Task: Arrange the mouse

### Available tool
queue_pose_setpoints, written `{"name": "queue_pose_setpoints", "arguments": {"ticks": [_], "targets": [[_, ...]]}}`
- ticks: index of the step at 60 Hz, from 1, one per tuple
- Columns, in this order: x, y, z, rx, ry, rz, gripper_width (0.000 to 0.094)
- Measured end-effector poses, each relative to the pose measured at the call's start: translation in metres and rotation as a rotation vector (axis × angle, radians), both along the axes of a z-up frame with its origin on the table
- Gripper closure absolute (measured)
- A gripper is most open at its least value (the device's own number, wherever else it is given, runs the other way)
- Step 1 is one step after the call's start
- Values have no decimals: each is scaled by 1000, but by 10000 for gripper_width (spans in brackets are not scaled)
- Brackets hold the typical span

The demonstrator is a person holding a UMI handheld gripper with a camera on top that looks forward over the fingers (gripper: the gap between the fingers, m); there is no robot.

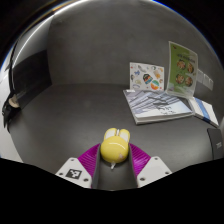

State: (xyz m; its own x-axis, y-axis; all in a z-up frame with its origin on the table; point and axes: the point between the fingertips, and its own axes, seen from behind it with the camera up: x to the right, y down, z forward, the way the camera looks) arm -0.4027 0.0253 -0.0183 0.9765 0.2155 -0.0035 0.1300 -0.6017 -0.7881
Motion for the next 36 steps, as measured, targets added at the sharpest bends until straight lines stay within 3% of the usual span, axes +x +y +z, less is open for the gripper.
{"name": "queue_pose_setpoints", "arguments": {"ticks": [1, 2, 3, 8, 14, 20, 28, 32, 36], "targets": [[1, 0, 1, 1, 7, 6, 491], [1, 1, 2, 5, 10, 10, 453], [0, 1, 2, 8, 11, 17, 509], [1, -4, 8, 19, 30, 45, 510], [23, -8, 60, 130, 66, 73, 509], [89, -15, 149, 295, 77, 80, 512], [278, -24, 233, 488, -36, -50, 513], [379, -28, 227, 470, -74, -124, 515], [465, -30, 176, 367, -103, -185, 517]]}}
